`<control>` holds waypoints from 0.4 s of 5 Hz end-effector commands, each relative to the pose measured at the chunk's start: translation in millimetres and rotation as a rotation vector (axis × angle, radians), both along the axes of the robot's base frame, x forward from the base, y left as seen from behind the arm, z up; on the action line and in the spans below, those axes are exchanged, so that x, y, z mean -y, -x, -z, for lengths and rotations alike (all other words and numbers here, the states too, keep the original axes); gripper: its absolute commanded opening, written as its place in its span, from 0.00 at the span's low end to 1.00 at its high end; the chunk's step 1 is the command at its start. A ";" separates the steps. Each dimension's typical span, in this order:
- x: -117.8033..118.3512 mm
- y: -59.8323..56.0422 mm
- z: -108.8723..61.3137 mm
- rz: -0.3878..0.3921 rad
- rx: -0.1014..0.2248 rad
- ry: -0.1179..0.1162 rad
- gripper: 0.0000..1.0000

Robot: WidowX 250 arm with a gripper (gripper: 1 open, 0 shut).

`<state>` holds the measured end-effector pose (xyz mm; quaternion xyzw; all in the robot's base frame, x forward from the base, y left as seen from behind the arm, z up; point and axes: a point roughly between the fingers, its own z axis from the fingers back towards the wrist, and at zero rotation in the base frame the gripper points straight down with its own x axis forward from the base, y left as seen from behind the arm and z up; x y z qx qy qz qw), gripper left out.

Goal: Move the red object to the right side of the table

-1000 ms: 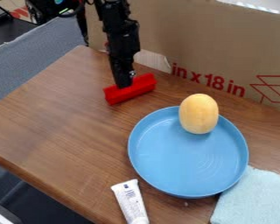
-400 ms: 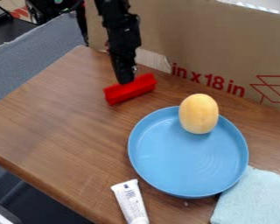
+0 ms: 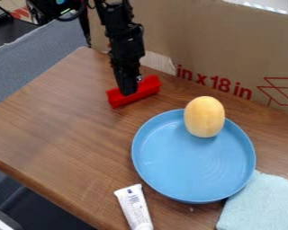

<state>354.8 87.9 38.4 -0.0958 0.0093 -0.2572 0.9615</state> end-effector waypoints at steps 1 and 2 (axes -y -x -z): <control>3.6 -11.8 -34.0 -0.011 0.071 -0.018 0.00; -1.3 -6.8 -39.5 -0.020 0.062 -0.009 0.00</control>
